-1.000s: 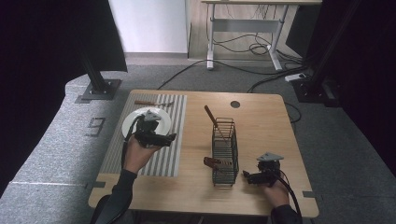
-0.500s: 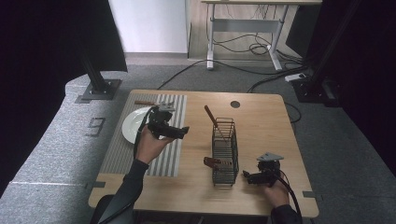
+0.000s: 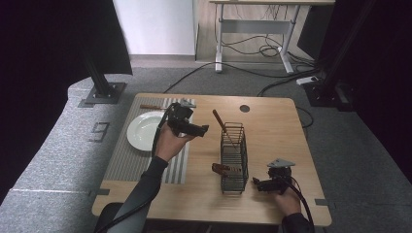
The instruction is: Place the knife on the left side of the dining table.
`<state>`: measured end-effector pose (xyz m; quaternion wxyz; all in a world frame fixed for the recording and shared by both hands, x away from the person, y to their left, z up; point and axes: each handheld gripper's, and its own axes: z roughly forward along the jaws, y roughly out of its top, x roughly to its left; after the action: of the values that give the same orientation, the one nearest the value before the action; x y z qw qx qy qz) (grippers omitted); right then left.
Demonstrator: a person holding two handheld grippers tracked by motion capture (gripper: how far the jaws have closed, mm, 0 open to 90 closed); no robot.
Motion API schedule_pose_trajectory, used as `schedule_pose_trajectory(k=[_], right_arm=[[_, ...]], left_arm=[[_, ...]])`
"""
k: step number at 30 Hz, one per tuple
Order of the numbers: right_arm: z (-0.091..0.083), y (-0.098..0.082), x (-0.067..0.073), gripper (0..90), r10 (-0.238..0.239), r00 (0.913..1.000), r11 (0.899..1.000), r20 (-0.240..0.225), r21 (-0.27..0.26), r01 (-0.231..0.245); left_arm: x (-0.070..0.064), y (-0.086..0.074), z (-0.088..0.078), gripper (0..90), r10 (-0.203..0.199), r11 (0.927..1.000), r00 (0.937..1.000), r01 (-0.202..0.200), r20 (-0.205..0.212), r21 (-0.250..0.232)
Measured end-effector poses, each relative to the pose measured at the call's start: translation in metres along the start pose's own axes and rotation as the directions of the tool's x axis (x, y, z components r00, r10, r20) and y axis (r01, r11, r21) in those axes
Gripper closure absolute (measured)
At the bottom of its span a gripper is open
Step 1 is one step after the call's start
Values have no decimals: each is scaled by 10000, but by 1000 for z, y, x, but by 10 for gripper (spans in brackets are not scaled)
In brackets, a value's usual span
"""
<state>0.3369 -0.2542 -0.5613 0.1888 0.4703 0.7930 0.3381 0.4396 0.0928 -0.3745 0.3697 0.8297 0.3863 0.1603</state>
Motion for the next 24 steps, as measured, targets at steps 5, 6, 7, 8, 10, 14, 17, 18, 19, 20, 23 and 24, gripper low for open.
schedule_pose_trajectory(k=[5, 6, 7, 8, 10, 14, 17, 18, 19, 20, 23, 24], right_arm=[[0, 0, 0, 0, 0, 10000, 10000, 0, 0, 0], [0, 0, 0, 0, 4, 10000, 10000, -8, -3, -4], [0, 0, 0, 0, 4, 10000, 10000, -6, -5, -4], [0, 0, 0, 0, 6, 10000, 10000, -10, -3, -6], [0, 0, 0, 0, 3, 10000, 10000, 0, 1, -3], [0, 0, 0, 0, 3, 10000, 10000, 0, 2, -3], [0, 0, 0, 0, 3, 10000, 10000, -1, 2, -3], [0, 0, 0, 0, 6, 10000, 10000, -9, -1, -6], [0, 0, 0, 0, 6, 10000, 10000, -9, -1, -6], [0, 0, 0, 0, -4, 10000, 10000, 1, -1, 4], [0, 0, 0, 0, 5, 10000, 10000, -7, -2, -5], [0, 0, 0, 0, 3, 10000, 10000, 1, 2, -3]], left_arm=[[-5, 9, 8, 33, 30, 9999, 10000, -29, -73, 111], [-6, 10, 10, 38, 15, 9999, 10000, -14, -79, 104], [-7, 12, 12, 45, 15, 9999, 10000, -14, -78, 103], [-7, 14, 13, 54, 3, 10000, 10000, -2, -43, 92], [-9, 16, 17, 77, -44, 10000, 10000, 44, -35, 84], [-13, 22, 24, 131, -84, 9999, 9999, 83, 109, 122], [-17, 26, 31, 149, -130, 9996, 9998, 125, 177, 256], [-17, 27, 33, 157, -107, 9994, 9998, 101, 192, 316], [-17, 27, 33, 167, -107, 9994, 9998, 101, 192, 316], [-18, 30, 37, 181, -177, 9991, 9995, 168, 255, 377], [-18, 32, 41, 215, -342, 9984, 9987, 324, 367, 470], [-17, 33, 45, 247, -587, 9970, 9969, 559, 516, 532]])
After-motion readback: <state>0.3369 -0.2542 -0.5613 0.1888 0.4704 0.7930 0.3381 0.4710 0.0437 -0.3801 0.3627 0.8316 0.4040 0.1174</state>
